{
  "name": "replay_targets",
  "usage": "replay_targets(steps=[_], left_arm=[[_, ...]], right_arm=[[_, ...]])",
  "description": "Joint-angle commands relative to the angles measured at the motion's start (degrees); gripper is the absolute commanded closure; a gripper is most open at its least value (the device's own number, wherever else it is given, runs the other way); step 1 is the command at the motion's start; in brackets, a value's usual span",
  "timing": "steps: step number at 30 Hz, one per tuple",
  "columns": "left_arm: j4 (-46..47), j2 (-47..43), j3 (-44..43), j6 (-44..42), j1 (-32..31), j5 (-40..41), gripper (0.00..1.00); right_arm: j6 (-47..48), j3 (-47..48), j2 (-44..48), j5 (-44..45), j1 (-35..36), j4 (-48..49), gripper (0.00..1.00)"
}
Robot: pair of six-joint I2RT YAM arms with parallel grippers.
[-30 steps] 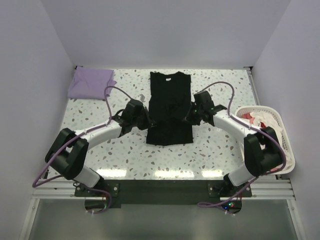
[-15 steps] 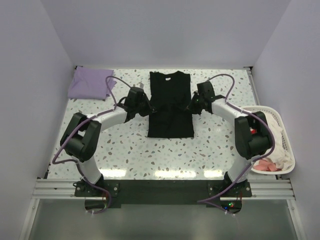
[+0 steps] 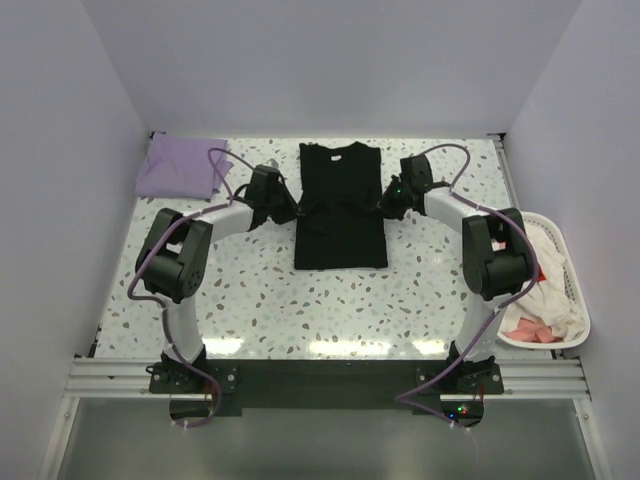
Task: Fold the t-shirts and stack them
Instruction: Fold the tshirt
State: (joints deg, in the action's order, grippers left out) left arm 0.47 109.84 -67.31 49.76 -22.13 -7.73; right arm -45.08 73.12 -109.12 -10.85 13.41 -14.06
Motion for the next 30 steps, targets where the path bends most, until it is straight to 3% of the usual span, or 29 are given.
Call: replay_targets(steps=[1,2,3,4,6,9,12,15,19,22,30], left_arm=[[3.1,1.5,-3.0,-2.5,1.6,-2.9,0.92],[3.7,1.8,-3.0,-2.7,1.8,-4.4,0.89],[4.6,1.6,-2.7,-2.8,2.5,-5.3,0.85],[7.9,1.3,-1.3,-2.9,3.0,-7.6,0.74],[9.2,0.2,-1.0,-3.1,4.6,-9.3,0.66],[11.7,-1.3,-1.2,-5.3,5.7,-11.7,0.6],[8.8,-1.8,-3.7,-6.3,5.3,-11.7,0.58],[6.0,-3.4,-3.5,-6.3,3.6,-7.5,0.63],[6.6,-1.9,-4.8,-6.5,0.8,-8.2,0.77],[6.0,2.5,-8.7,-6.3,-1.3,-10.4,0.87],[4.5,15.3,-18.9,-8.4,-2.1,-14.2,0.92]], right_arm=[[1.0,2.9,-0.7,-2.4,-0.7,3.1,0.95],[1.4,3.4,-1.2,-2.8,-0.8,3.3,0.91],[1.8,3.8,-1.3,-3.0,-0.9,3.2,0.82],[2.3,4.1,-1.2,-2.9,-1.1,2.8,0.77],[3.8,4.2,0.4,-1.5,-1.4,2.0,0.63],[5.2,2.1,3.8,-0.1,-1.5,2.4,0.5],[6.3,-0.6,6.9,0.0,-0.2,3.7,0.49],[8.9,-0.5,7.5,2.7,2.9,2.6,0.49],[10.6,1.6,4.3,3.0,5.9,2.7,0.53],[11.6,4.6,0.2,2.1,6.5,2.4,0.56],[15.1,13.5,-9.4,3.0,5.1,-1.6,0.59]])
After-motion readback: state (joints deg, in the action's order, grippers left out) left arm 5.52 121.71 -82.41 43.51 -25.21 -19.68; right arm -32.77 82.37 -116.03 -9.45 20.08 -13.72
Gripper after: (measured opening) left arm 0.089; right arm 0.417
